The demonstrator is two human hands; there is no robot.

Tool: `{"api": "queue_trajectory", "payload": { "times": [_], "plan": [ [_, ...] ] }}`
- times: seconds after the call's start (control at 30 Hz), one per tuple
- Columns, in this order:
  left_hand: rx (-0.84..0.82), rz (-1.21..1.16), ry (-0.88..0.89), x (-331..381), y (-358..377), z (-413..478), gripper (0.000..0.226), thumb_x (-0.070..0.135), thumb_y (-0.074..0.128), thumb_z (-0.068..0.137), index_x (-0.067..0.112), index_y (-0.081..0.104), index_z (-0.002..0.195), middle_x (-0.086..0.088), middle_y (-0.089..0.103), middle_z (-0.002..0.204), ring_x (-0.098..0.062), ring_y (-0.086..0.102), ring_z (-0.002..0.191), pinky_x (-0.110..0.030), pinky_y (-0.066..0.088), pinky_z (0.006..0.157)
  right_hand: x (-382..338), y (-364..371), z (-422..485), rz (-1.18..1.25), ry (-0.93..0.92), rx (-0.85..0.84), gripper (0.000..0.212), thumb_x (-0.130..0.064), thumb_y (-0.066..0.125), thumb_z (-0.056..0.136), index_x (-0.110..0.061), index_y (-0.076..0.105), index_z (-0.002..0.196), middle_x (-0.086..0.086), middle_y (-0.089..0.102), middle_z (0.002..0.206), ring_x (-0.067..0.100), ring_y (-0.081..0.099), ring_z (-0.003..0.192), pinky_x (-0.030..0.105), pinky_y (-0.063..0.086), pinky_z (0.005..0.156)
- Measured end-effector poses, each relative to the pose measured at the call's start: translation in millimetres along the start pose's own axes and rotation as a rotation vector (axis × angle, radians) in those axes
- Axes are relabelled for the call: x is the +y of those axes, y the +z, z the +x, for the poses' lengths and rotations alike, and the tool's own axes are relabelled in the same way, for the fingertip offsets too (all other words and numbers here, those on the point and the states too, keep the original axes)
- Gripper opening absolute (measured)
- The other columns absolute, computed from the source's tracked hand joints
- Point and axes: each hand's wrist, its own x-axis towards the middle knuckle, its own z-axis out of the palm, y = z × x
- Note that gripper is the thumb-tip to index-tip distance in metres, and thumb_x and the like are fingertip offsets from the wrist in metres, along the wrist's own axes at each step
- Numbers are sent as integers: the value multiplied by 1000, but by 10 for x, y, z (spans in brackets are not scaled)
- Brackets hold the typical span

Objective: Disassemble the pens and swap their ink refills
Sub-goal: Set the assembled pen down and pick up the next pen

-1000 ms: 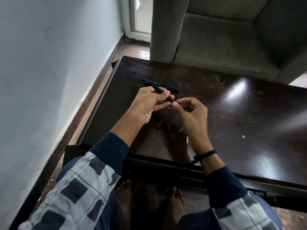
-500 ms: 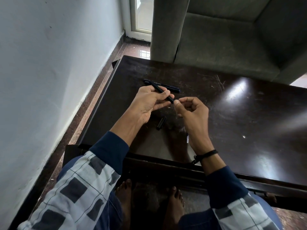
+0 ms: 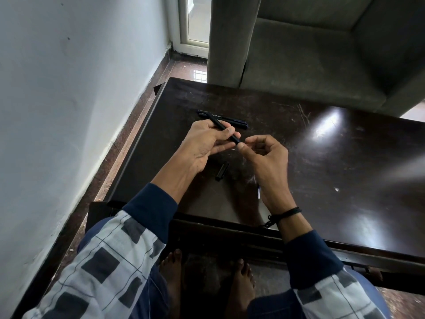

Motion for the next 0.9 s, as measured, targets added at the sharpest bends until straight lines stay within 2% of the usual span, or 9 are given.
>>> {"api": "queue_trajectory", "payload": {
  "times": [0.13,0.2,0.3,0.4,0.53,0.73,0.9],
  "plan": [
    [-1,12,4,3,4,-15,12,0,67,95,4,69,106,-16,79,98,-24,78,97,-32,63,79,-15,18,9,-16,50,18,9,-37,75,94,-28,74,92,0,76,92,26,72,93,45,62,85],
    [1,14,-1,9,8,-21,12,0,67,95,4,69,107,-16,79,98,-23,78,97,-32,63,79,-14,19,11,-28,63,9,10,-35,72,96,-28,75,89,2,76,88,24,72,87,42,61,83],
    [-1,21,-2,13,5,-26,13,0,67,95,4,69,107,-15,79,98,-22,78,96,-31,63,79,-12,16,12,-40,63,-3,9,-24,72,97,-25,76,89,2,77,86,14,70,81,35,60,80],
    [-8,24,-3,11,9,-33,14,-1,66,95,3,68,109,-16,79,99,-22,78,96,-31,63,79,-2,-3,17,-62,43,-1,5,-20,77,93,-24,76,90,-1,76,89,13,70,84,33,59,79],
    [-11,18,-8,15,2,-26,12,0,66,96,5,68,106,-15,79,98,-23,78,96,-29,63,77,-5,-12,4,-35,22,-13,11,-20,82,88,-20,75,96,-2,75,93,11,69,87,25,58,80],
    [-14,15,-1,16,4,-32,14,-1,66,96,4,68,108,-13,79,95,-22,78,95,-28,62,75,-7,14,4,-32,42,2,8,-34,75,94,-28,74,89,2,75,89,15,66,82,47,59,82],
    [-17,30,-1,14,-3,-26,11,0,67,96,7,68,104,-13,79,95,-21,78,96,-28,63,77,-16,13,3,-61,47,-22,8,-24,73,96,-26,74,88,3,74,88,14,65,80,44,60,83]
  ]
}}
